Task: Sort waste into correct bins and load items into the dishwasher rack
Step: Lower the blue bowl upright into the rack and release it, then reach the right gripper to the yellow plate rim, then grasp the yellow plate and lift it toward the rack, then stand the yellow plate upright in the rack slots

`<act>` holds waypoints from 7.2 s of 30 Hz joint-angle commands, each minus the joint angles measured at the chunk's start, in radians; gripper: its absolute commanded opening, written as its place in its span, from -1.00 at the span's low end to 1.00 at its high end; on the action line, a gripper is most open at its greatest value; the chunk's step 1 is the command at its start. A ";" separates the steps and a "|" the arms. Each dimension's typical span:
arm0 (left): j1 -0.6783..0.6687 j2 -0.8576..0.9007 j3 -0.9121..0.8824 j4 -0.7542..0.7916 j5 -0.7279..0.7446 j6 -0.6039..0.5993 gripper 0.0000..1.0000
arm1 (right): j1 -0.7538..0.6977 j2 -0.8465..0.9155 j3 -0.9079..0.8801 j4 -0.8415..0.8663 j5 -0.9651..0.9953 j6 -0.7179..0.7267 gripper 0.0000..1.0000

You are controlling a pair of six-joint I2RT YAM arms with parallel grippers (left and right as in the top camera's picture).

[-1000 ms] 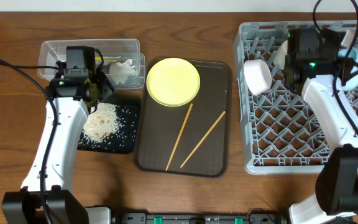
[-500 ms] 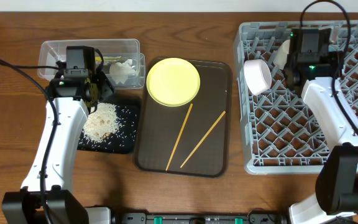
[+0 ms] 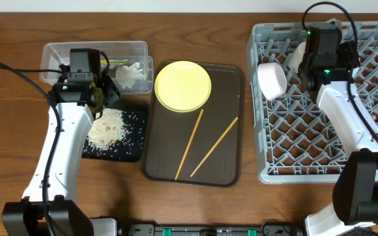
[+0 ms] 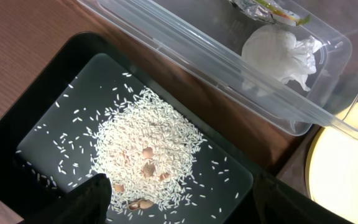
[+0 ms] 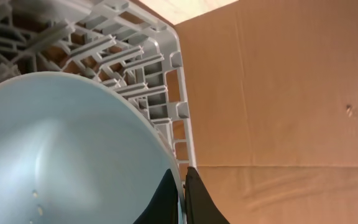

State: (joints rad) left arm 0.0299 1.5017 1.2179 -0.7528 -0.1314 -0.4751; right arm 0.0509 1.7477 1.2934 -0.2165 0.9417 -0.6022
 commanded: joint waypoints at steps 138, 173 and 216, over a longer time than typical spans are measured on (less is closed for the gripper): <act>0.043 -0.002 -0.010 -0.040 -0.045 -0.005 0.63 | 0.463 0.261 -0.103 0.293 -0.891 0.938 0.09; 0.043 -0.002 -0.010 -0.047 -0.044 -0.006 0.63 | 0.366 -0.002 -0.055 0.176 -0.817 0.720 -0.98; 0.043 -0.002 -0.010 -0.043 -0.045 -0.005 0.63 | 0.184 -0.336 -0.055 -0.604 -0.386 -0.051 -0.98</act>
State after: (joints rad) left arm 0.0704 1.5017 1.2175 -0.7925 -0.1638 -0.4751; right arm 0.2020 1.3872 1.2316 -0.8234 0.5663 -0.7280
